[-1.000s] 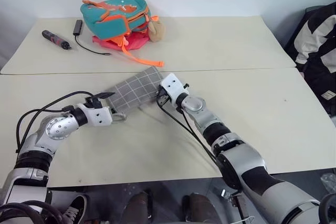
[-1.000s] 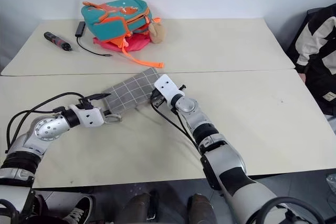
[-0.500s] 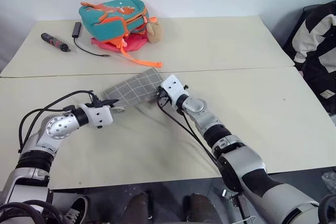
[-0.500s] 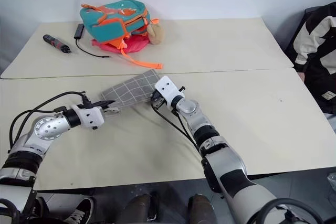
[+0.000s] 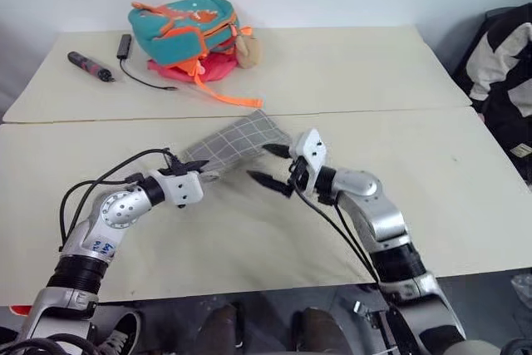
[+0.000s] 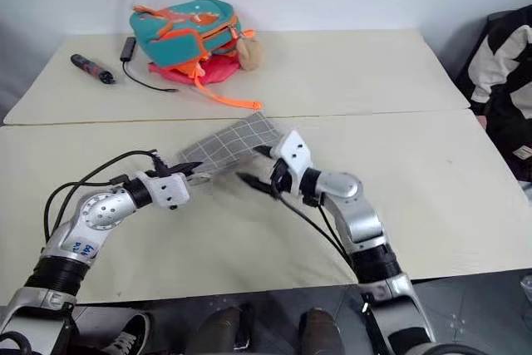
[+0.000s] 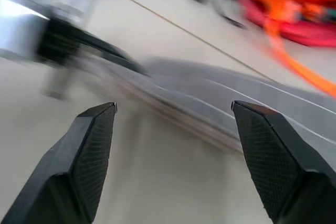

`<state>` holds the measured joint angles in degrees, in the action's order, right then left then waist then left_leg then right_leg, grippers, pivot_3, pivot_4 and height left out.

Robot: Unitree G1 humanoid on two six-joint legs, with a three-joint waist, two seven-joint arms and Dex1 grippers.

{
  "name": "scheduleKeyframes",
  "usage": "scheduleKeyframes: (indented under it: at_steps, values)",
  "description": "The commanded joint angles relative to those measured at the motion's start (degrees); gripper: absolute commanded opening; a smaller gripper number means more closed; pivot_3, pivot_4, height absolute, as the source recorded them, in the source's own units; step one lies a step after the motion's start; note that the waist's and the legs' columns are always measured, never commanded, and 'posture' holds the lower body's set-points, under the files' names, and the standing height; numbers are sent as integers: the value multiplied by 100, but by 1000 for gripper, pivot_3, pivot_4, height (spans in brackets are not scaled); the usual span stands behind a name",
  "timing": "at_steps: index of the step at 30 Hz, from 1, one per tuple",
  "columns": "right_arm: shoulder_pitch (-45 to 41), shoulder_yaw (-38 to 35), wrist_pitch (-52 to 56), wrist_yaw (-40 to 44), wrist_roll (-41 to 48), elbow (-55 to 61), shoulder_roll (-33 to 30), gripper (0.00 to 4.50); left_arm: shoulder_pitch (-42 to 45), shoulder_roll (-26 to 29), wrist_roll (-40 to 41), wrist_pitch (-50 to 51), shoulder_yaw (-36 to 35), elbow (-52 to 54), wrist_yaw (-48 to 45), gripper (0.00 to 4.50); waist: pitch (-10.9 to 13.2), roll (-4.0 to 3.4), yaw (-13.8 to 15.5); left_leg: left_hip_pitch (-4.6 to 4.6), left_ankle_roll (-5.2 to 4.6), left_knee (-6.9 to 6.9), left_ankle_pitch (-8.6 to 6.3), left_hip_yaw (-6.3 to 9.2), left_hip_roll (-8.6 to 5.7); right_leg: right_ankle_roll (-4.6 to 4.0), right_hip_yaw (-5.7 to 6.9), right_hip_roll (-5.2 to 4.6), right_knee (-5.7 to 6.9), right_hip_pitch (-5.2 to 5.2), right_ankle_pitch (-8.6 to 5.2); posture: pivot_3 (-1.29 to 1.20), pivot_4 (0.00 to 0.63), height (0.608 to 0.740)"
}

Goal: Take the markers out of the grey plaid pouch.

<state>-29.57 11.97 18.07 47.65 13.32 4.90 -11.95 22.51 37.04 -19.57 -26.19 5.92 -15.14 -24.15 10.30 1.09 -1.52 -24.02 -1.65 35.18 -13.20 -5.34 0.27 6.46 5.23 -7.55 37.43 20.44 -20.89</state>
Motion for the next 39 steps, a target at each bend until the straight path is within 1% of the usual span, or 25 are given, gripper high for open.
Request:
scheduleKeyframes:
  at_steps: [1,5,9,15,19,26,39]
  values:
    - [75,304,-354,16,-184,475,-75,3714,-151,-208,-202,318,314,395,-76,0,-6,9,1,0,0,2,0,-1,0,1,9,0,-1,-1,0,0,150,740]
    - [-66,481,-608,-340,-582,136,22,3714,-219,-218,-295,408,401,593,-105,0,-6,10,13,2,0,5,0,0,1,1,43,-9,-2,-4,0,0,150,740]
    - [-92,532,-774,-474,-710,-56,84,3714,-269,-228,-219,510,343,728,-147,0,-6,10,9,1,1,6,0,0,1,1,71,-15,-6,-7,0,0,150,740]
    - [-132,733,-1320,-398,-1155,-394,-170,3714,-217,-239,-246,467,361,653,-118,0,-6,10,7,1,1,6,0,0,2,1,78,-15,-9,-8,0,0,150,740]
    - [-138,659,-1326,-424,-1088,-396,-113,3714,-167,-244,-251,420,374,580,-111,0,-6,10,10,1,1,6,1,1,4,1,79,-14,-11,-10,0,0,150,740]
    - [-160,793,-1489,-377,-1214,-428,-103,3714,-100,-225,-270,355,376,505,-119,0,-6,10,12,1,1,6,1,1,4,1,80,-14,-12,-12,0,0,150,740]
    - [-176,809,-1554,-364,-1286,-485,-87,3714,-86,-227,-258,361,362,485,-138,0,-6,10,14,1,1,8,1,2,4,1,81,-13,-12,-13,0,0,150,740]
